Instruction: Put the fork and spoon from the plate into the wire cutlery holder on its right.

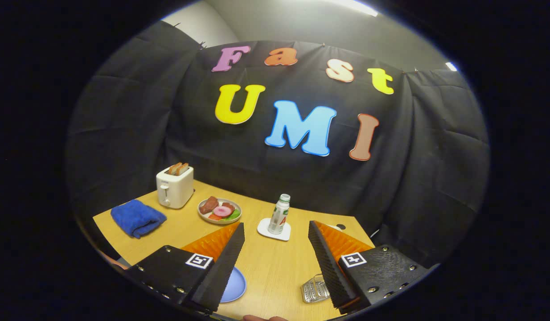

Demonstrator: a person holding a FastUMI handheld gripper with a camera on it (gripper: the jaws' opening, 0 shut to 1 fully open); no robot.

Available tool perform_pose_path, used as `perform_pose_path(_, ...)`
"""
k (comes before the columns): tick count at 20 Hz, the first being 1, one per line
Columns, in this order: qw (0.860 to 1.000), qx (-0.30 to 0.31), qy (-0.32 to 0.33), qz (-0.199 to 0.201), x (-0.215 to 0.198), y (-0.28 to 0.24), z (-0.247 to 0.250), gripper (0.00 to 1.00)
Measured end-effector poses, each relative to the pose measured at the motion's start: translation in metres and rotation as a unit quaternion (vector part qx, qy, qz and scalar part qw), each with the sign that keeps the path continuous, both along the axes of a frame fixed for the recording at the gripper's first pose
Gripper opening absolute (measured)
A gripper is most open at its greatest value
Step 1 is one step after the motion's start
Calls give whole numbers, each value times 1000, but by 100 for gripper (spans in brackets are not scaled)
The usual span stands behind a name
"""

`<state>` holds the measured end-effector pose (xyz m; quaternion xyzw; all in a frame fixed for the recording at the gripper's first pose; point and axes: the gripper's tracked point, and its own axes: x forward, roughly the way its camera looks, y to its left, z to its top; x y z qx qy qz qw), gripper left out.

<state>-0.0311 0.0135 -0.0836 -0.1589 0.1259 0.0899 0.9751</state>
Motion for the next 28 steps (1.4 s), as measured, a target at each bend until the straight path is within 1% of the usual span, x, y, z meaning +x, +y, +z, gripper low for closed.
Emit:
perform_pose_path(2,999,-8,27,21,-6,10,-12,89)
perform_pose_path(4,997,-1,71,31,-11,18,-31,89)
perform_pose_path(5,995,9,99,29,-13,20,-43,89)
perform_pose_path(7,985,17,169,20,-17,21,-68,89)
perform_pose_path(10,973,16,232,9,-22,24,-95,89)
perform_pose_path(12,962,-15,273,12,-27,24,-118,89)
perform_pose_path(14,947,-36,320,15,-36,27,-143,90)
perform_pose_path(17,923,-48,381,9,-46,31,-176,90)
perform_pose_path(24,877,-73,475,-4,-69,40,-227,90)
perform_pose_path(25,872,-74,483,-5,-72,41,-233,90)
perform_pose_path(28,868,-94,488,-8,-69,43,-240,90)
